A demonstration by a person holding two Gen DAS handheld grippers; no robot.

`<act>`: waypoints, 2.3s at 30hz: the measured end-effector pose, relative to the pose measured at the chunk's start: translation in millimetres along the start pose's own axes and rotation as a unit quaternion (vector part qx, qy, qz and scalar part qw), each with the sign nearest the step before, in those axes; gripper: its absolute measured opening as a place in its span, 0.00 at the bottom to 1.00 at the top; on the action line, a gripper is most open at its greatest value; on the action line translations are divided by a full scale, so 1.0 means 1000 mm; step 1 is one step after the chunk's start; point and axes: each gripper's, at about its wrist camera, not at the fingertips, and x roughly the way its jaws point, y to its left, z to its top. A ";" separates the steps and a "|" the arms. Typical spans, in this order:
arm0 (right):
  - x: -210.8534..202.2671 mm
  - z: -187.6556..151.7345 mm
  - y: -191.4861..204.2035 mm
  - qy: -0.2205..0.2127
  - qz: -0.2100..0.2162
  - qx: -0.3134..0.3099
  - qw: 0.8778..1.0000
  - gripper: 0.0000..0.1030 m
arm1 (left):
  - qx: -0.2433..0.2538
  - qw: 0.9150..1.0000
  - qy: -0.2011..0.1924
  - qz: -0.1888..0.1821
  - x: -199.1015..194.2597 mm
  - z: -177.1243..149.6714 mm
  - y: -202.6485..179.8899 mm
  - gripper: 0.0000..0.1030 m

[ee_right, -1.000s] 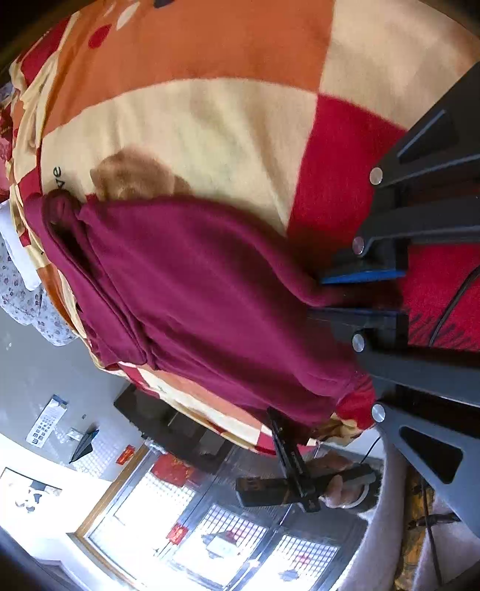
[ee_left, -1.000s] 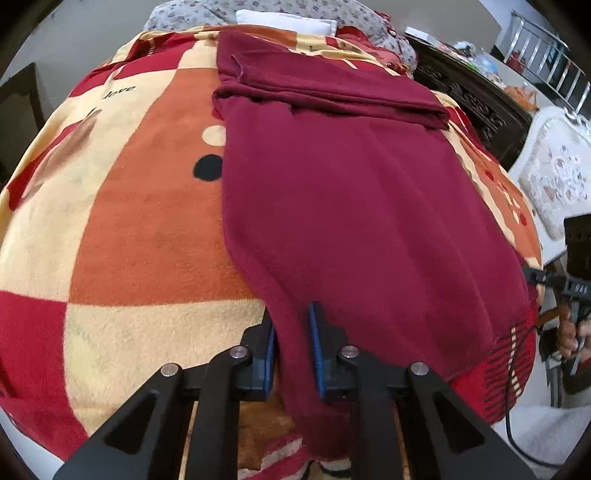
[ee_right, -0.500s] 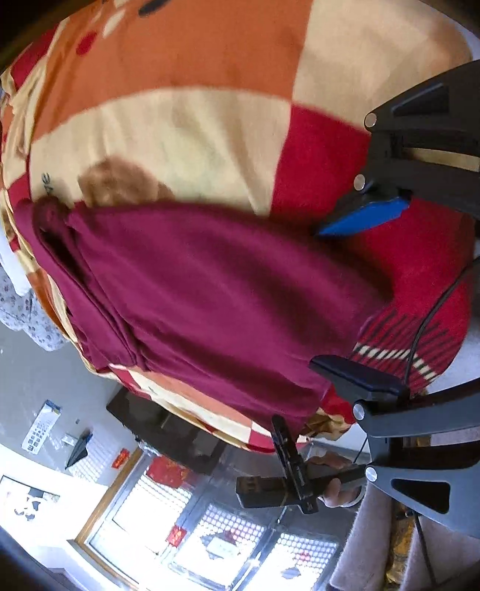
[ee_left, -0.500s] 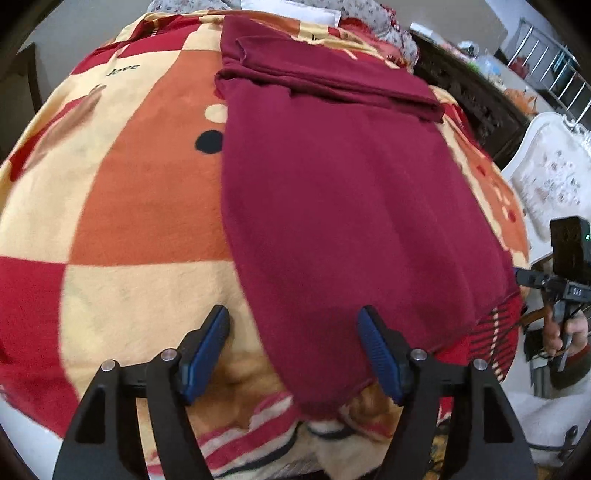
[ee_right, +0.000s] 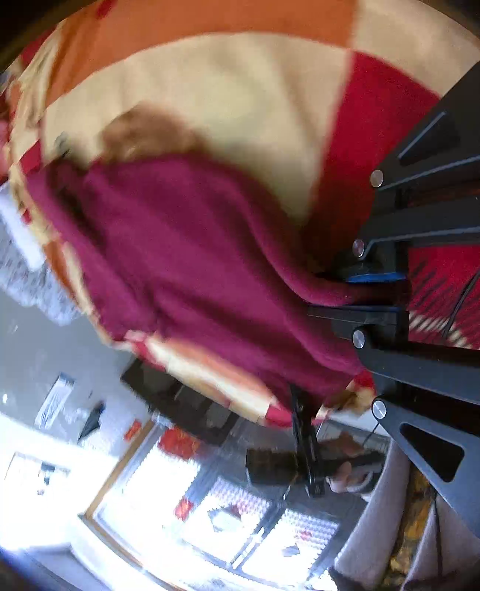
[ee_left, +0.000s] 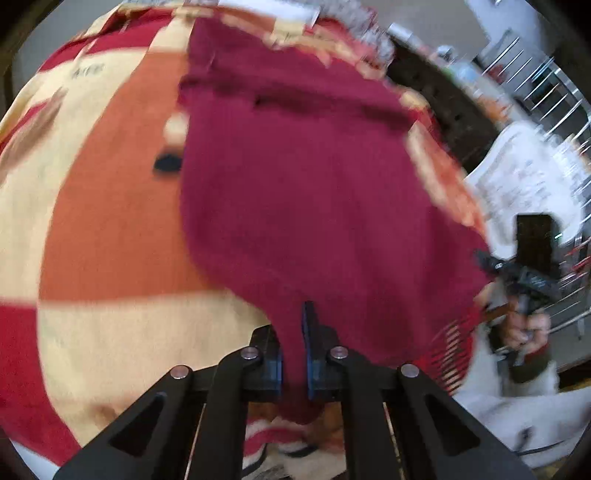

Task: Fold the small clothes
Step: 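Grasp the shirt hem with both grippers and lift it, then fold the held hem up toward the collar and open both grippers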

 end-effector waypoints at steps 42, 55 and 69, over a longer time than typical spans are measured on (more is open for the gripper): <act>0.083 0.312 -0.038 -0.115 -0.191 -0.065 0.973 0.52 | -0.040 0.977 -0.164 0.134 0.076 0.320 0.068 0.84; 0.085 0.312 -0.078 -0.103 -0.209 -0.002 0.972 0.56 | -0.048 0.979 -0.153 0.127 0.059 0.288 0.093 0.84; 0.014 0.151 -0.043 -0.070 -0.193 -0.049 0.977 0.66 | -0.009 0.990 -0.110 0.085 0.047 0.146 0.082 0.90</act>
